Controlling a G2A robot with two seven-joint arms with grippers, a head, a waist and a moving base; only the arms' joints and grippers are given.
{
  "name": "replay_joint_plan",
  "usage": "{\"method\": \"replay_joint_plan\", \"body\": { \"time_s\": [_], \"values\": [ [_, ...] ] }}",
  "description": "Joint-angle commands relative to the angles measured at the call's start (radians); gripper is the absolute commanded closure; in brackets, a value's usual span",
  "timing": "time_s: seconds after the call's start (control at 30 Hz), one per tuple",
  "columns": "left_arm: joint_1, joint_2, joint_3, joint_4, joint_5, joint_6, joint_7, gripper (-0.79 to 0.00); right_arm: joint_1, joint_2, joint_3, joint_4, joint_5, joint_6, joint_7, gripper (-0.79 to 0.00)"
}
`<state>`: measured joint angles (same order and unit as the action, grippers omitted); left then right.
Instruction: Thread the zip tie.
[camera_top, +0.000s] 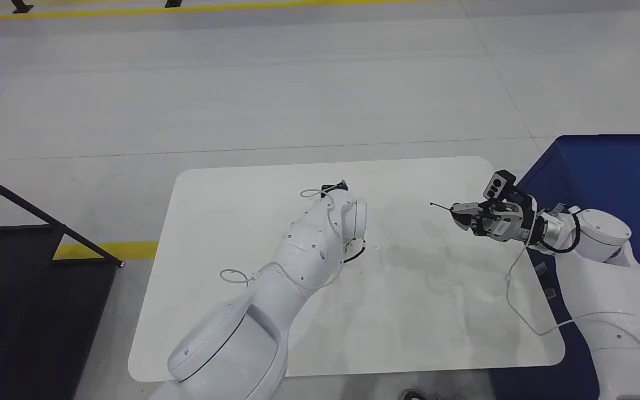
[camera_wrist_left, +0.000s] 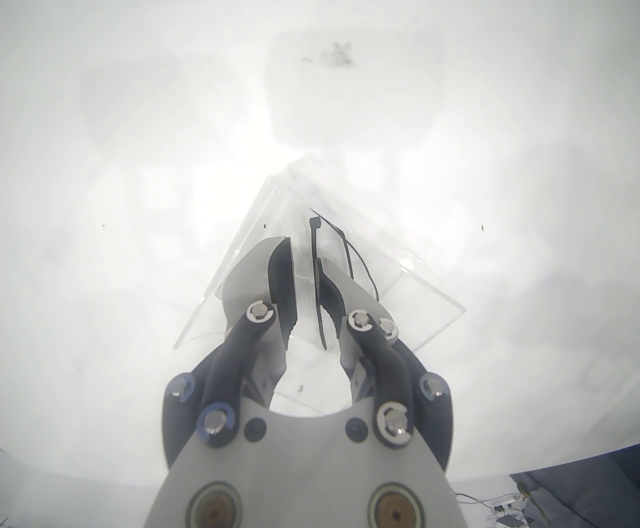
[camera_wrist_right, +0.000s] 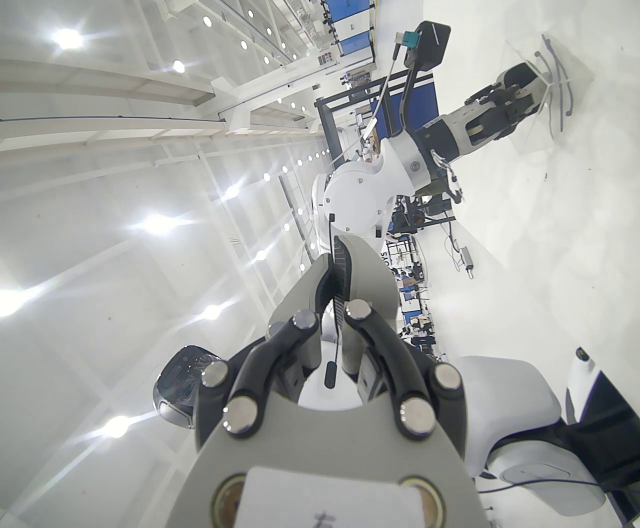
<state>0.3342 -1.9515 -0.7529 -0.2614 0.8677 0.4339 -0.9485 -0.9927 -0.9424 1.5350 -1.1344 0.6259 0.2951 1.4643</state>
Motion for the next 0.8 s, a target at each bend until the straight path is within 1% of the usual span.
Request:
{"method": "replay_joint_plan", "body": {
  "time_s": [0.0,0.03,0.07,0.43,0.6,0.73,0.77],
  "values": [
    [0.000,-0.002,0.000,0.004,0.000,-0.005,0.001,-0.065,0.000,0.000,0.000,0.000,0.000,0.000,0.000,0.000],
    [0.001,-0.004,0.000,0.005,0.001,-0.004,0.001,-0.043,0.000,0.000,0.000,0.000,0.000,0.000,0.000,0.000],
    [0.000,-0.005,0.001,0.006,0.002,-0.004,-0.001,0.000,0.000,0.000,0.000,0.000,0.000,0.000,0.000,0.000],
    [-0.022,-0.012,-0.010,0.004,-0.001,-0.002,0.002,0.000,0.000,0.000,0.000,0.000,0.000,0.000,0.000,0.000],
    [-0.025,-0.008,-0.017,-0.020,0.003,0.009,0.015,0.000,0.000,0.000,0.000,0.000,0.000,0.000,0.000,0.000],
    [-0.017,-0.003,-0.019,-0.015,0.012,0.012,0.009,0.000,0.000,0.000,0.000,0.000,0.000,0.000,0.000,0.000],
    [-0.014,-0.002,-0.019,-0.013,0.014,0.008,0.007,-0.034,0.000,0.000,0.000,0.000,0.000,0.000,0.000,0.000]
  ]
}}
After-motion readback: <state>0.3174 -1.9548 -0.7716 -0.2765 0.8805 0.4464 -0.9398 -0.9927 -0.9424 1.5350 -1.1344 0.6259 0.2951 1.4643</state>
